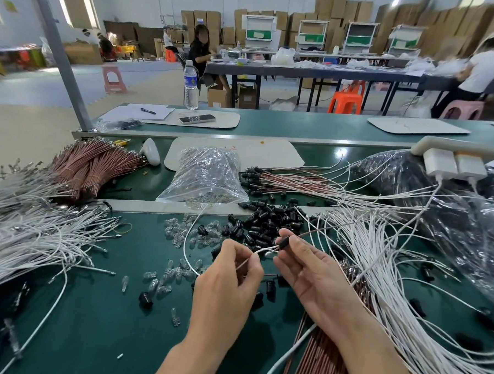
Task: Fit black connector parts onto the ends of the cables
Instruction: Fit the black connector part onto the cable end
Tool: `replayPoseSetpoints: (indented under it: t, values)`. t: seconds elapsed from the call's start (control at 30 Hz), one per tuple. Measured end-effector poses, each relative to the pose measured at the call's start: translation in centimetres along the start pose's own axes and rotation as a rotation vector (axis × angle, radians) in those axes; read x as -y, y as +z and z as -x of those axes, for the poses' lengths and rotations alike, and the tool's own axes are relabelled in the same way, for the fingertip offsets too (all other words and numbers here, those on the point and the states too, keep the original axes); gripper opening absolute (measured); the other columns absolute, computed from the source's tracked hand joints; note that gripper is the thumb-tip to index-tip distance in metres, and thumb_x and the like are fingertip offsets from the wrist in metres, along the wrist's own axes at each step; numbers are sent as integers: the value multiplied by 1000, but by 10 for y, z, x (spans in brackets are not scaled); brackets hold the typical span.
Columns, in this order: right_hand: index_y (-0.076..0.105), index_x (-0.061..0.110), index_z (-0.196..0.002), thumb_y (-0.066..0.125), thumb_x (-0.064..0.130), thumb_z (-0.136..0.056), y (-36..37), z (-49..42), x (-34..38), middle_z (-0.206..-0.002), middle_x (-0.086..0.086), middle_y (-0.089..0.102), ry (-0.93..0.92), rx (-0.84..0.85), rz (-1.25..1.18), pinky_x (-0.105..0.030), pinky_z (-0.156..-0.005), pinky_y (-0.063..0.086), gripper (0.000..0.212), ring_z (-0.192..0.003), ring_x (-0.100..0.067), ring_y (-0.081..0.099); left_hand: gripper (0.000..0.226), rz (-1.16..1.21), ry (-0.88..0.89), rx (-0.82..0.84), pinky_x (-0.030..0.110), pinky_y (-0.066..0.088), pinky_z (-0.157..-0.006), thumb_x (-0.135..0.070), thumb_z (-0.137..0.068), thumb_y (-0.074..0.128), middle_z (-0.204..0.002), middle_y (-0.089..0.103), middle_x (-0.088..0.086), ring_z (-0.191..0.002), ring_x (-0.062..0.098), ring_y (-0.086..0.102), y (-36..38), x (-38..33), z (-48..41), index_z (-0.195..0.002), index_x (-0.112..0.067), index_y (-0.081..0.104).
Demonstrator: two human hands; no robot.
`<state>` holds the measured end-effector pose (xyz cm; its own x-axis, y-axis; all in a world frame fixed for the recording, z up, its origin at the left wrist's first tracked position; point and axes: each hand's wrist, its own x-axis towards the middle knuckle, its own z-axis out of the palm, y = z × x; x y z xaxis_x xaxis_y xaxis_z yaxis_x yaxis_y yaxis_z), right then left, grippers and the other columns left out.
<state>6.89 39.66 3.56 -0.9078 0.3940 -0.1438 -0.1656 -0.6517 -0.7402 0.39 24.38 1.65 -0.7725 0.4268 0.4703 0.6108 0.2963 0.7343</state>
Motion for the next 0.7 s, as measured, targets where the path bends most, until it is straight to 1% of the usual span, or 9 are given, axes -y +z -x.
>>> replayPoseSetpoints:
  t: [0.07, 0.1, 0.17, 0.23, 0.3, 0.4, 0.53, 0.6, 0.7]
  values:
    - [77, 2, -109, 67, 13, -85, -1, 0, 1, -99, -12, 75, 5, 7, 11, -28, -71, 62, 29, -76, -15, 73, 13, -60, 37, 18, 21, 40, -54, -47, -99, 47, -72, 59, -16, -62, 9, 57, -1, -1, -1, -90, -41, 42]
    - [77, 2, -109, 67, 14, -84, -2, 0, 1, -99, -12, 75, 10, 13, 15, -29, -71, 62, 29, -76, -15, 72, 9, -110, 72, 15, 19, 41, -54, -46, -99, 48, -68, 57, -16, -61, 7, 58, -2, -2, -2, -93, -41, 44]
    - [77, 4, -111, 67, 15, -84, -2, 0, 1, -99, -11, 75, 27, 32, 41, -29, -73, 62, 31, -77, -15, 72, 4, -204, 144, -7, 19, 47, -54, -37, -97, 57, -76, 61, -20, -62, 3, 60, -2, -3, -3, -99, -33, 56]
    - [76, 5, -114, 67, 17, -85, -1, 0, 0, -101, -10, 73, 38, 55, 84, -29, -75, 62, 33, -79, -15, 71, 7, -246, 198, -16, 23, 51, -54, -27, -94, 66, -86, 65, -17, -63, 3, 61, -1, -2, -4, -100, -26, 62]
    - [75, 6, -116, 66, 18, -86, -1, 0, 0, -102, -10, 73, 39, 63, 109, -30, -77, 62, 34, -80, -15, 70, 5, -255, 223, -23, 21, 49, -53, -26, -94, 66, -84, 63, -16, -60, 5, 59, -1, -2, -4, -97, -25, 62]
    - [75, 5, -117, 65, 17, -88, -2, -1, -1, -105, -11, 72, 38, 63, 97, -31, -82, 61, 33, -86, -18, 70, 6, -237, 213, -37, 16, 43, -52, -32, -96, 60, -74, 60, -18, -57, 5, 55, -3, -2, -5, -93, -26, 58]
    - [73, 5, -119, 65, 15, -90, -2, 1, -1, -108, -13, 73, 62, 98, 62, -32, -88, 59, 32, -97, -22, 71, 12, -237, 190, -32, 22, 44, -49, -34, -97, 56, -61, 54, -15, -51, 7, 52, -2, -3, -4, -89, -27, 51]
    - [73, 4, -120, 64, 14, -91, -1, 1, -2, -109, -14, 73, 79, 113, 51, -32, -87, 59, 32, -99, -23, 72, 12, -221, 173, -14, 27, 46, -49, -37, -97, 53, -61, 55, -14, -51, 7, 52, -1, -3, -3, -90, -27, 51]
    - [74, 4, -118, 62, 13, -92, 1, 1, -5, -109, -14, 74, 99, 114, 43, -30, -86, 60, 30, -99, -23, 72, 11, -204, 158, 12, 26, 44, -51, -40, -97, 49, -62, 55, -15, -52, 7, 52, 0, -1, -2, -93, -30, 51]
